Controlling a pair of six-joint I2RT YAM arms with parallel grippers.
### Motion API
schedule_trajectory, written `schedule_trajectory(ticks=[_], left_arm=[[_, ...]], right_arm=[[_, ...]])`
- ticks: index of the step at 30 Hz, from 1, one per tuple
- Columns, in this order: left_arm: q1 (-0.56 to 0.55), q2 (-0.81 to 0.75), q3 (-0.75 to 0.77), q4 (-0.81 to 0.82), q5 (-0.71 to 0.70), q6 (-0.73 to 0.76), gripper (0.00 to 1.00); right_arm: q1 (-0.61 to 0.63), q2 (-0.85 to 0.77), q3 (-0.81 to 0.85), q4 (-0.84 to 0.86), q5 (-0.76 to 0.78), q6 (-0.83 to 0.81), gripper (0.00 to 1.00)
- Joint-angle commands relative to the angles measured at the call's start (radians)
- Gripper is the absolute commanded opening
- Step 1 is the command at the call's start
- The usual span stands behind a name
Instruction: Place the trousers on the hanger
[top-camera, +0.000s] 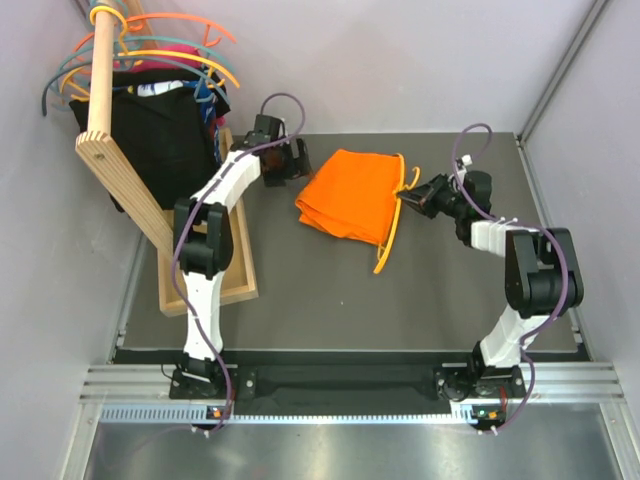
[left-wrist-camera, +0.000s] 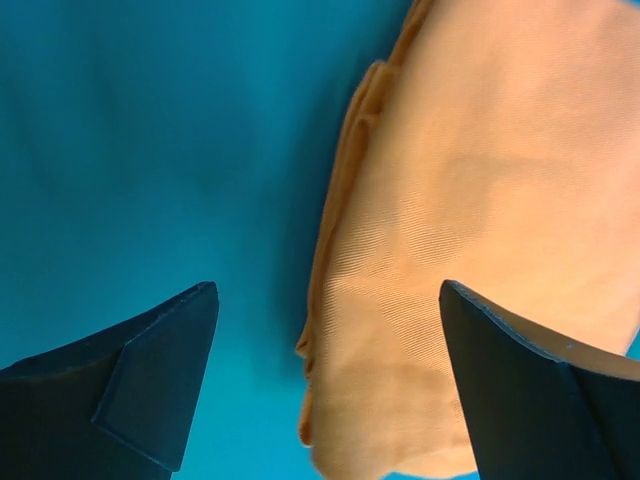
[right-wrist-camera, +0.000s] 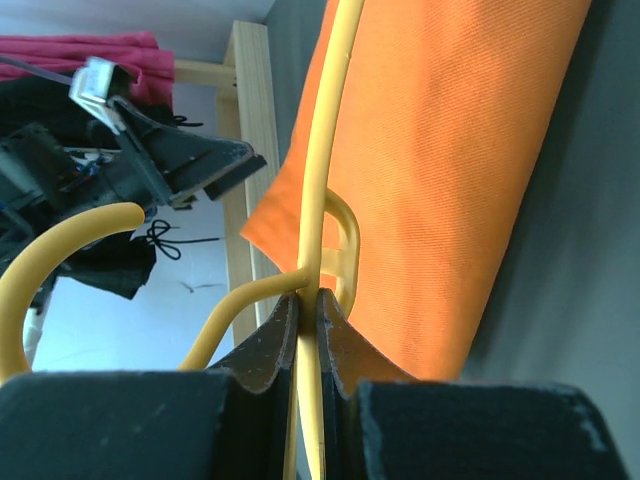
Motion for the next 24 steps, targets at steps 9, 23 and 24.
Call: schedule_trajectory(ticks=[9, 23, 24], left_arm=[[-0.14, -0.272, -0.036, 0.129, 0.006, -0.078, 0.83], [-0.139, -0.675, -0.243, 0.199, 0.15, -0.078, 0.81], [-0.139, -0.694, -0.242, 0.209, 0.16, -0.096, 0.82]], right_arm=[[0.008, -0.061, 0.307, -0.312, -0.222, -0.193, 0.0], [0.032, -0.199, 0.627, -0.594, -0.362, -0.115, 0.0], [0.038, -0.208, 0.642, -0.606, -0.371, -0.115, 0.0]])
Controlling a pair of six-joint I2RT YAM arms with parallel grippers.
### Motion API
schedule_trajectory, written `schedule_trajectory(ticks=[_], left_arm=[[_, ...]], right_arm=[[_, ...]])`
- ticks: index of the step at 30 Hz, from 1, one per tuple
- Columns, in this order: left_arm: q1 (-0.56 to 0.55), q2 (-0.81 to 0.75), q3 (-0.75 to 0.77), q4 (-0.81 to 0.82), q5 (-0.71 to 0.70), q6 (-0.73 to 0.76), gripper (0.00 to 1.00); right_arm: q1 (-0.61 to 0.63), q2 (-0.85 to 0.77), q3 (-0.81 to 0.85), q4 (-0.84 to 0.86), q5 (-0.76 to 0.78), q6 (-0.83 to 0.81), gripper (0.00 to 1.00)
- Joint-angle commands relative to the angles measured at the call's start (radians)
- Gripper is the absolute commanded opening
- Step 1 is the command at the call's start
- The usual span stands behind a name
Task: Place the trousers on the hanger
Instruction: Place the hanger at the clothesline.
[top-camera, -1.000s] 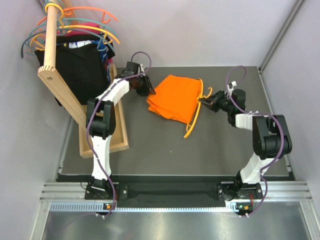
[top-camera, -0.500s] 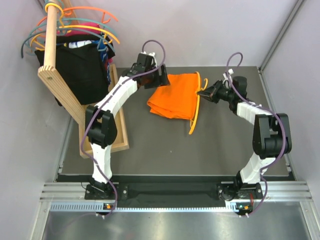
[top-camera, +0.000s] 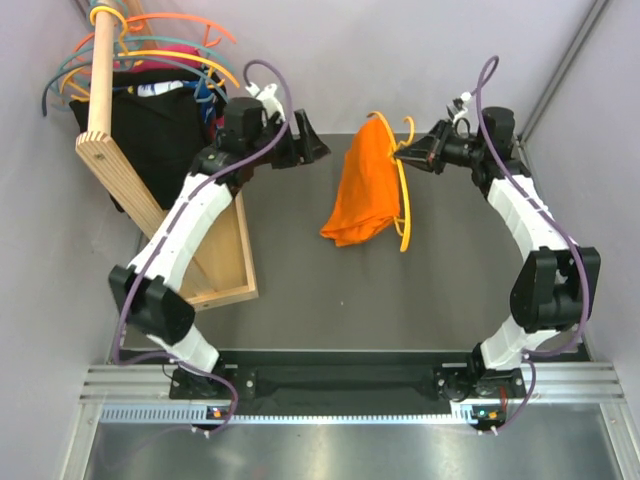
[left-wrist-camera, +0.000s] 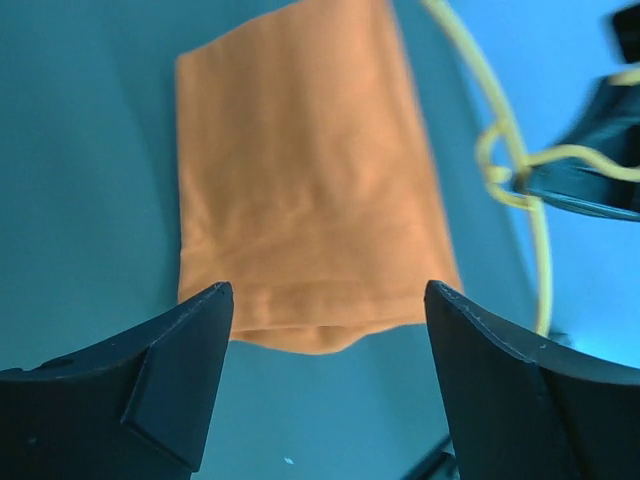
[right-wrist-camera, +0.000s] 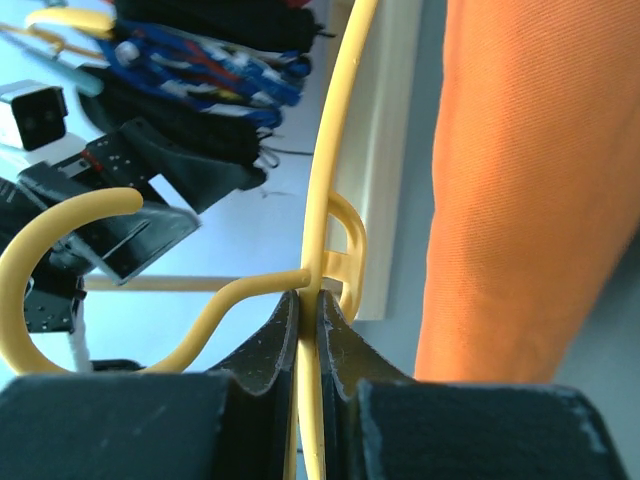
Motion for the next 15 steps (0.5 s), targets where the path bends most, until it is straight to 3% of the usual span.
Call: schedule_trajectory(ticks=[1, 4, 6, 15], left_arm=[[-0.002, -0.154, 0.009, 0.108, 0.1, -0.072, 0.84], [-0.011, -0.175, 0.075, 0.151, 0.154, -0.121, 0.89], [-0.018, -0.191, 0.115, 0.188, 0.211, -0.147, 0.99], [-0.082, -0.261, 0.124, 0.173, 0.19, -0.134, 0.98]], right_arm=[[0.042, -0.142, 0.145, -0.01, -0.101, 0.02, 0.0], [0.096, -0.162, 0.187, -0.056, -0.104, 0.021, 0.0], [0.125, -0.175, 0.201, -0.085, -0.103, 0.021, 0.0], [0.254, -0.201, 0.261, -0.106, -0.118, 0.055, 0.0]])
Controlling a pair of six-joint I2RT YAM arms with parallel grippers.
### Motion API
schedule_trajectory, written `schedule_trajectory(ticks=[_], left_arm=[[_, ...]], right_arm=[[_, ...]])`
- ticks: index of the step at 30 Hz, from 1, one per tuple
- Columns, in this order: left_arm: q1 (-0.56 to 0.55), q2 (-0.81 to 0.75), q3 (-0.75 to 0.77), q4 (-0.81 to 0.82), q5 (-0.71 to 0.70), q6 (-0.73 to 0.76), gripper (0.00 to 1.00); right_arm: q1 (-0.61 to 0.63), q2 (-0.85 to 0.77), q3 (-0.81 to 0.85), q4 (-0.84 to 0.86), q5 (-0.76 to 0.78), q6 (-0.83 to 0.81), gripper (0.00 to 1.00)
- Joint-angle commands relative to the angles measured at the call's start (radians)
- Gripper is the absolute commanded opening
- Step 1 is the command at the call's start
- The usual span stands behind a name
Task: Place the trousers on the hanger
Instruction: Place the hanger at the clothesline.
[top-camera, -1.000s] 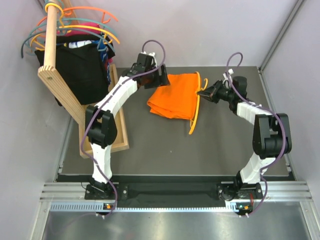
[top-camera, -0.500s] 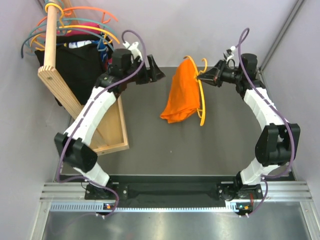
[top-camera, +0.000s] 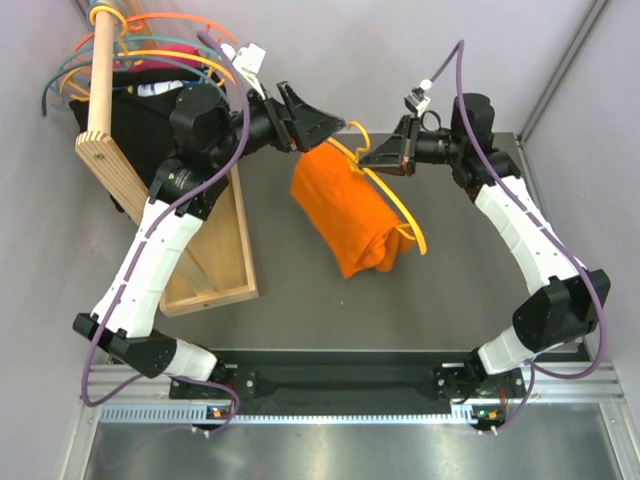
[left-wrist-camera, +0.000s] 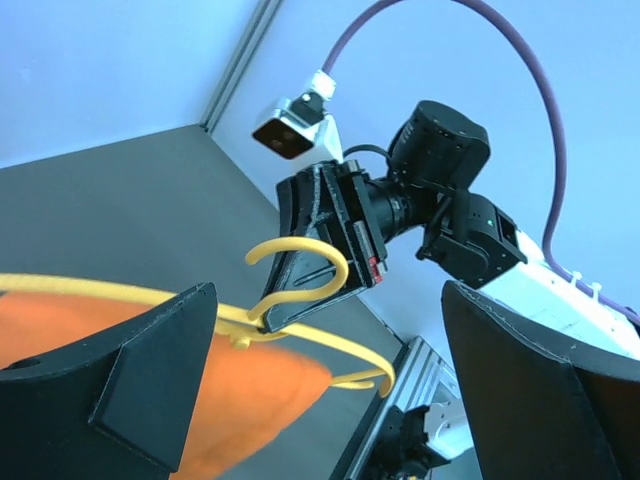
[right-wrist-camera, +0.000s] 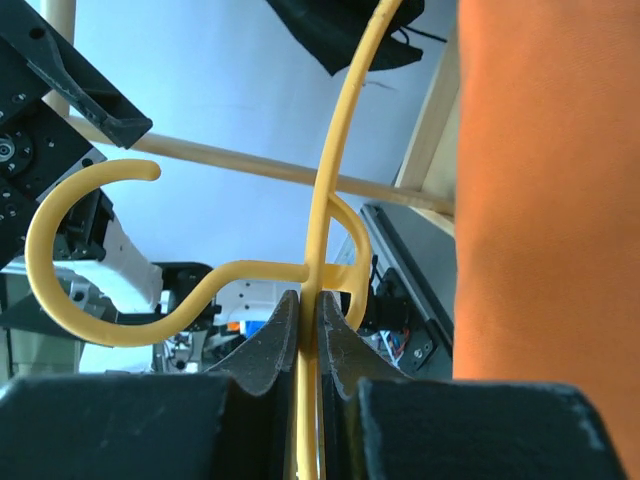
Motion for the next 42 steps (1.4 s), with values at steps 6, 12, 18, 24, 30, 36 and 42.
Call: schedule_trajectory(ticks=[6, 12, 18, 24, 30, 36, 42], left_arm=[[-0.031, -0.146, -0.07, 0.004, -0.052, 0.046, 0.98], [-0.016, -0.148, -0.01, -0.019, 0.139, 0.123, 0.91], [-0.016, -0.152, 0.005, -0.077, -0.003, -0.189, 0.78], [-0.016, -0.133, 0.048, -0.261, 0.007, -0.395, 0.78], [-0.066, -0.123, 0.028, -0.236, -0.111, -0.49, 0.79], [-0.068, -0.097, 0.053, -0.281, -0.169, -0.498, 0.76], [-0.068, -0.094, 0.033, -0.254, -0.175, -0.506, 0.66]], right_arm=[[0.08, -0.093, 0.087, 0.139, -0.081, 0.085, 0.0], [0.128, -0.09, 0.104, 0.196, -0.104, 0.137, 0.0], [0.143, -0.11, 0.099, 0.209, -0.041, 0.138, 0.0], [0.174, -0.108, 0.113, 0.215, 0.025, 0.125, 0.0], [0.226, -0.082, 0.145, 0.183, 0.079, 0.079, 0.0], [0.274, -0.048, 0.185, 0.135, 0.1, 0.041, 0.0], [0.3, -0.033, 0.205, 0.098, 0.114, 0.01, 0.0]])
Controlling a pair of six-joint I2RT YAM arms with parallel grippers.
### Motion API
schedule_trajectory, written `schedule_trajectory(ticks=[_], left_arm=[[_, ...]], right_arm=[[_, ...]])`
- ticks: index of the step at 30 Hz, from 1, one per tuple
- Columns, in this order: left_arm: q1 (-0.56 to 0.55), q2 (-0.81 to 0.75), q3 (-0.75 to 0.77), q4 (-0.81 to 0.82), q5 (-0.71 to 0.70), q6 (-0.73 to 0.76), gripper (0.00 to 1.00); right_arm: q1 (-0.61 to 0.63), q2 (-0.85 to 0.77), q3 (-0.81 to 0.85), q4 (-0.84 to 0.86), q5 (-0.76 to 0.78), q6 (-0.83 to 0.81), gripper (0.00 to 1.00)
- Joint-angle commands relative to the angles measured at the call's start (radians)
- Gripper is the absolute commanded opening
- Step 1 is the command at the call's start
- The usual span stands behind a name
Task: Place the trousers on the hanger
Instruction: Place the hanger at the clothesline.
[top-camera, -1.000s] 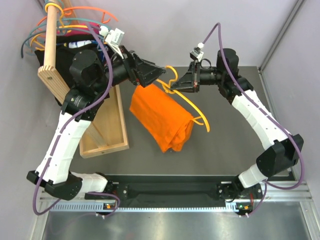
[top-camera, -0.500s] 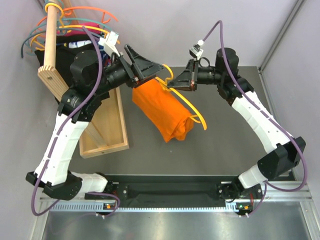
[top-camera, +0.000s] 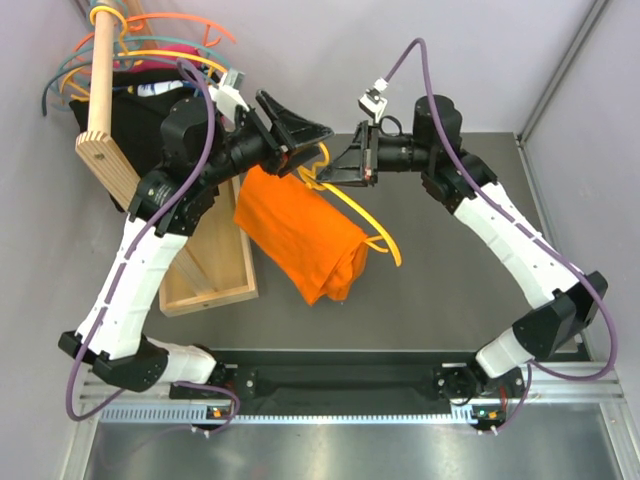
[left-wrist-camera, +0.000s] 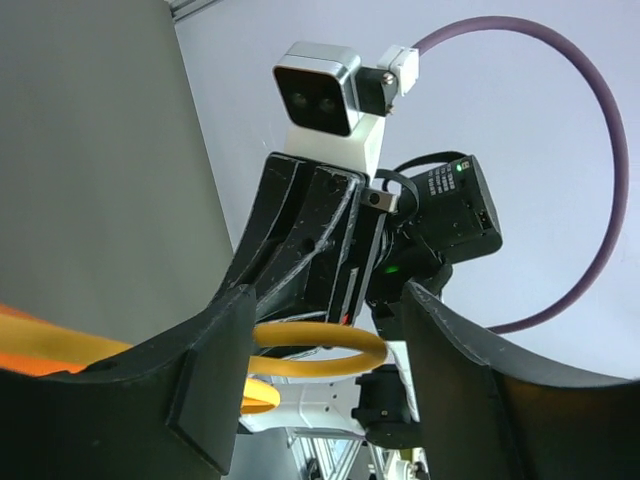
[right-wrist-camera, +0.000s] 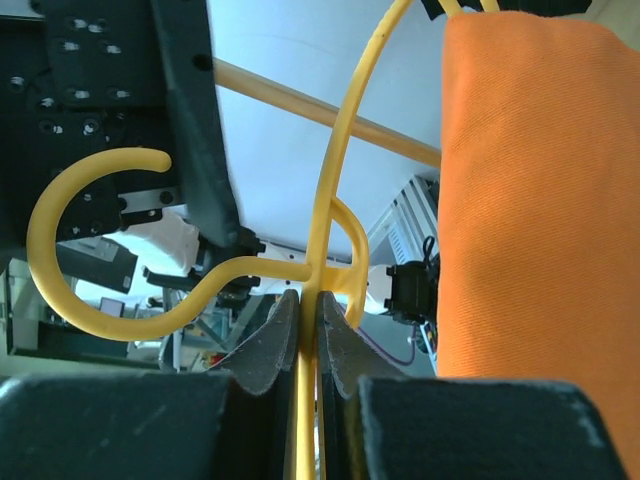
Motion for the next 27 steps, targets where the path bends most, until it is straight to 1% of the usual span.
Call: schedule_trajectory(ticks=[1, 2, 3, 5, 7, 8, 9, 10, 12, 13, 15, 16, 18, 23, 24, 25, 27], left_arm=[[-0.003, -0.014, -0.004, 0.038, -0.019, -0.019, 0.64], [-0.003, -0.014, -0.005, 0.051, -0.017, -0.024, 0.62], [-0.003, -0.014, -0.005, 0.058, -0.013, -0.026, 0.58], [-0.003, -0.015, -0.008, 0.08, -0.005, -0.027, 0.51], [-0.003, -0.012, -0.008, 0.086, 0.01, -0.027, 0.34], [-0.003, -0.011, -0.008, 0.089, 0.012, -0.027, 0.23], [-0.003, -0.008, -0.007, 0.089, 0.007, -0.026, 0.07], [-0.003, -0.009, -0.008, 0.089, -0.002, -0.018, 0.0], [-0.003, -0.015, -0.008, 0.089, -0.037, -0.004, 0.0], [-0.003, -0.017, 0.002, 0.077, -0.092, 0.003, 0.0], [-0.003, -0.009, 0.021, 0.078, -0.14, 0.039, 0.0], [-0.003, -0.005, 0.047, 0.075, -0.169, 0.049, 0.0], [-0.003, 0.005, 0.061, 0.074, -0.186, 0.059, 0.0], [-0.003, -0.001, 0.045, 0.095, -0.23, 0.01, 0.0], [-0.003, -0.001, 0.048, 0.101, -0.235, 0.005, 0.0], [-0.003, -0.001, 0.051, 0.104, -0.24, -0.004, 0.0], [-0.003, 0.0, 0.076, 0.095, -0.272, -0.001, 0.0]], right_arm=[[0.029, -0.009, 0.101, 0.081, 0.011, -0.033, 0.0], [0.035, -0.009, 0.101, 0.077, 0.014, -0.044, 0.0], [0.038, -0.007, 0.101, 0.071, 0.018, -0.05, 0.0], [0.046, 0.002, 0.101, 0.06, 0.026, -0.061, 0.0], [0.05, 0.013, 0.105, 0.057, 0.028, -0.067, 0.0], [0.053, 0.016, 0.107, 0.058, 0.028, -0.07, 0.0], [0.055, 0.02, 0.114, 0.057, 0.029, -0.072, 0.0], [0.053, 0.031, 0.119, 0.054, 0.031, -0.076, 0.0], [0.053, 0.034, 0.133, 0.034, 0.051, -0.088, 0.0], [0.053, 0.033, 0.134, 0.028, 0.06, -0.095, 0.08], [0.041, 0.025, 0.133, -0.012, 0.081, -0.108, 0.27], [0.037, 0.016, 0.128, -0.032, 0.09, -0.116, 0.29], [0.026, 0.004, 0.113, -0.041, 0.097, -0.13, 0.22], [0.02, -0.009, 0.098, -0.048, 0.109, -0.131, 0.22], [0.018, -0.015, 0.095, -0.048, 0.11, -0.13, 0.24], [0.017, -0.019, 0.093, -0.051, 0.11, -0.131, 0.31], [0.004, -0.038, 0.09, -0.051, 0.106, -0.136, 0.4]])
